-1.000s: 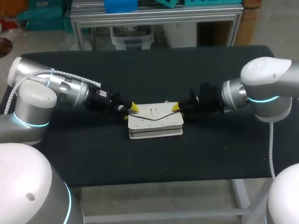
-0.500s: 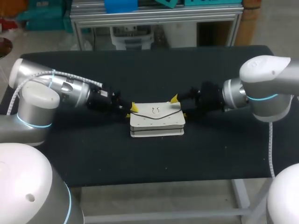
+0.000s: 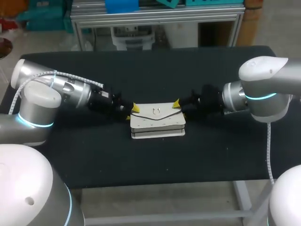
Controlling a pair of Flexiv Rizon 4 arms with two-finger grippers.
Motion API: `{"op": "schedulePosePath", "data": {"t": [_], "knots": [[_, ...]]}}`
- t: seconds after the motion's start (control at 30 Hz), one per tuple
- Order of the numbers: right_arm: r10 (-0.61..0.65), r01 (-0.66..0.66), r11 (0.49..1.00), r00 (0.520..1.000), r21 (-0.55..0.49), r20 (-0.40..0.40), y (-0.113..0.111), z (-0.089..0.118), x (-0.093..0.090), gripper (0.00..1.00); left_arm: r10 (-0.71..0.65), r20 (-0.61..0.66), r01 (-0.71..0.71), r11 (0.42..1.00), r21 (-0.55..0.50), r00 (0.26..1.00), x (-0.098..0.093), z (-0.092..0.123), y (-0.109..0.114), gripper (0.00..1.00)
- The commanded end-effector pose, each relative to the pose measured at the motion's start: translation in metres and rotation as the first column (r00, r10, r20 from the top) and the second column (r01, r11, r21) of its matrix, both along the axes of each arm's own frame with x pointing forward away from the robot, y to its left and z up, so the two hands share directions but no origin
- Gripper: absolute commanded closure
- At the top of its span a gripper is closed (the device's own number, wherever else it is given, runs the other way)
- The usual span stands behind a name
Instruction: Pick up the bag, open it, inspect its contents, close it, and place it on the opposite side
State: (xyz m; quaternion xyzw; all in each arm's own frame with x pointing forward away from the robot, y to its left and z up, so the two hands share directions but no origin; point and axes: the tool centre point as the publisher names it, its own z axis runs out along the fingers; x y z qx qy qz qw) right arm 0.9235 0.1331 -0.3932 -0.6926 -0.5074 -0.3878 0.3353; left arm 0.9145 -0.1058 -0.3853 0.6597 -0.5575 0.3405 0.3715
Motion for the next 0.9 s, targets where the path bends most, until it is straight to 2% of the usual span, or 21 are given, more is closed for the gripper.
{"op": "schedulePosePath", "data": {"t": [0.03,0.33,0.37,0.4,0.43,0.47,0.53,0.57,0.63,0.73,0.8,0.83,0.9], "knots": [[0.005,-0.005,1.000,1.000,-0.002,0.009,0.004,0.000,-0.003,1.00,0.007,0.010,-0.007,1.000,-0.008,1.000,0.002,-0.007,-0.002,1.00],[-0.003,0.005,1.000,0.998,-0.027,0.055,-0.001,0.019,-0.014,1.00,0.000,0.063,0.000,1.000,-0.010,0.998,-0.007,0.011,-0.001,1.00],[0.000,0.002,1.000,0.999,-0.030,0.054,-0.002,0.018,-0.014,0.75,-0.002,0.066,0.002,1.000,-0.008,0.998,-0.008,0.012,-0.001,0.89],[-0.001,0.003,0.999,0.999,-0.032,0.055,-0.002,0.018,-0.015,0.58,-0.003,0.066,0.003,1.000,-0.008,0.998,-0.009,0.012,-0.001,0.69],[-0.004,0.005,0.999,0.999,-0.032,0.055,-0.003,0.017,-0.017,0.19,-0.005,0.067,0.005,1.000,-0.007,0.998,-0.011,0.012,-0.001,0.47],[-0.007,0.009,1.000,0.998,-0.030,0.054,-0.003,0.017,-0.018,0.00,-0.005,0.068,0.005,1.000,-0.007,0.998,-0.011,0.012,-0.001,0.38],[-0.011,0.013,1.000,0.999,-0.028,0.053,-0.005,0.016,-0.019,0.00,-0.008,0.068,0.009,1.000,-0.014,0.998,-0.013,0.012,0.000,0.19],[-0.014,0.015,1.000,0.998,-0.026,0.053,-0.006,0.016,-0.019,0.00,-0.008,0.068,0.009,1.000,-0.016,0.998,-0.014,0.012,0.000,0.16],[-0.017,0.018,1.000,0.998,-0.024,0.055,-0.007,0.017,-0.021,0.00,-0.013,0.067,0.014,1.000,-0.027,0.998,-0.015,0.013,0.000,0.17],[-0.025,0.026,1.000,0.998,-0.016,0.061,-0.008,0.019,-0.022,0.00,-0.013,0.068,0.015,0.999,-0.032,0.998,-0.017,0.015,-0.001,0.24],[-0.028,0.029,0.999,0.998,-0.014,0.063,-0.009,0.020,-0.022,0.00,-0.012,0.073,0.015,0.999,-0.037,0.997,-0.019,0.017,-0.001,0.38],[-0.029,0.030,0.999,0.998,-0.013,0.063,-0.009,0.021,-0.022,0.00,-0.013,0.073,0.016,0.999,-0.039,0.997,-0.019,0.018,-0.001,0.50],[-0.032,0.032,0.999,0.997,-0.010,0.064,-0.009,0.021,-0.022,0.00,-0.015,0.074,0.018,0.999,-0.044,0.997,-0.020,0.019,-0.001,0.50]]}}
